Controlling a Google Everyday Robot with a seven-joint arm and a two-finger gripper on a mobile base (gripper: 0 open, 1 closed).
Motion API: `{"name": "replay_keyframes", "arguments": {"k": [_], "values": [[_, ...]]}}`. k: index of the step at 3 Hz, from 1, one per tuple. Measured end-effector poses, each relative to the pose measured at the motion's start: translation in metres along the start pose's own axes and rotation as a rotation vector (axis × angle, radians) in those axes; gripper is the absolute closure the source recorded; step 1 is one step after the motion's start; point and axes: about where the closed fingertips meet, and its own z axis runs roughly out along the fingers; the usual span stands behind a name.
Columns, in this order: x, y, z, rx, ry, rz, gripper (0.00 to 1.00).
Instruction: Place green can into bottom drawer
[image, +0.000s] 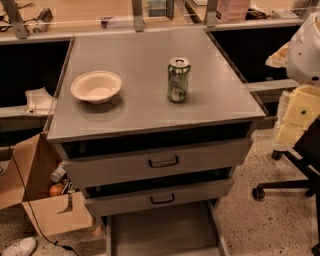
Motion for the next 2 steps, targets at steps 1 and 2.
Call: {"name": "replay_keyframes", "arguments": {"k": [1,2], "values": [[-0.0001,-0.0001,0.0001,0.0,0.0,0.0,0.0],[-0.0052,-0.0037,0.0046,-0.006,-0.025,0.002,0.0]]}}
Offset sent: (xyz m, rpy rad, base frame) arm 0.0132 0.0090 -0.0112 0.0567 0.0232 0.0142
